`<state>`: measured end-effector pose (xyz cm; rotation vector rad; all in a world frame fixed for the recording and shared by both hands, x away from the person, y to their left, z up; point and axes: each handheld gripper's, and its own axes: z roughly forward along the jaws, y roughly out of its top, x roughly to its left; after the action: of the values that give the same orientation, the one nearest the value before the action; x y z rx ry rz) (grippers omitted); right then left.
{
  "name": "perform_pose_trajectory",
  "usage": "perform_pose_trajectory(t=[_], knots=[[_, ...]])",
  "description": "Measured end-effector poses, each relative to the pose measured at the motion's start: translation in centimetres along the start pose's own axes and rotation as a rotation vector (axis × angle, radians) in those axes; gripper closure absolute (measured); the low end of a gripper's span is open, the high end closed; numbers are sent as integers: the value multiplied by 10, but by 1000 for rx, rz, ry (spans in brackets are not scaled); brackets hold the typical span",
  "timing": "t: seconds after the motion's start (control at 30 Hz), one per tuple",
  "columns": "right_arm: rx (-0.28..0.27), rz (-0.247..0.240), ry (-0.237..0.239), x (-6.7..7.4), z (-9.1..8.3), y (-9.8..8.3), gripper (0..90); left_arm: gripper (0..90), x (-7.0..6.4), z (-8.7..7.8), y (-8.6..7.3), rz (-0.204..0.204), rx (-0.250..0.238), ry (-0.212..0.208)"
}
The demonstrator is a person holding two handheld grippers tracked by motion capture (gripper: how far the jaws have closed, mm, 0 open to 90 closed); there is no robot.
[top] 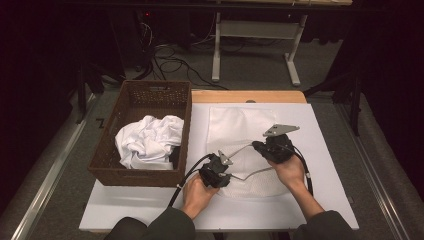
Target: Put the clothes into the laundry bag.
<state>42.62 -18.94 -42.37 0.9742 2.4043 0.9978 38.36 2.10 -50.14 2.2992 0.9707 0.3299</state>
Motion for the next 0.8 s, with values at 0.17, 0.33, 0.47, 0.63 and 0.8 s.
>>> perform_pose_trajectory(t=[0.17,0.33,0.47,0.63,0.8], knots=[[34,8,11,0,3,3,897,590,2,-4,1,-14,2,-23],[76,24,26,-2,6,3,897,549,5,-11,1,-28,7,-42],[108,27,36,-3,8,4,897,515,5,-18,4,-16,23,-50],[176,27,47,-5,12,8,897,474,6,-27,10,3,56,-89],[227,24,49,-7,15,12,897,463,7,-34,14,20,73,-90]])
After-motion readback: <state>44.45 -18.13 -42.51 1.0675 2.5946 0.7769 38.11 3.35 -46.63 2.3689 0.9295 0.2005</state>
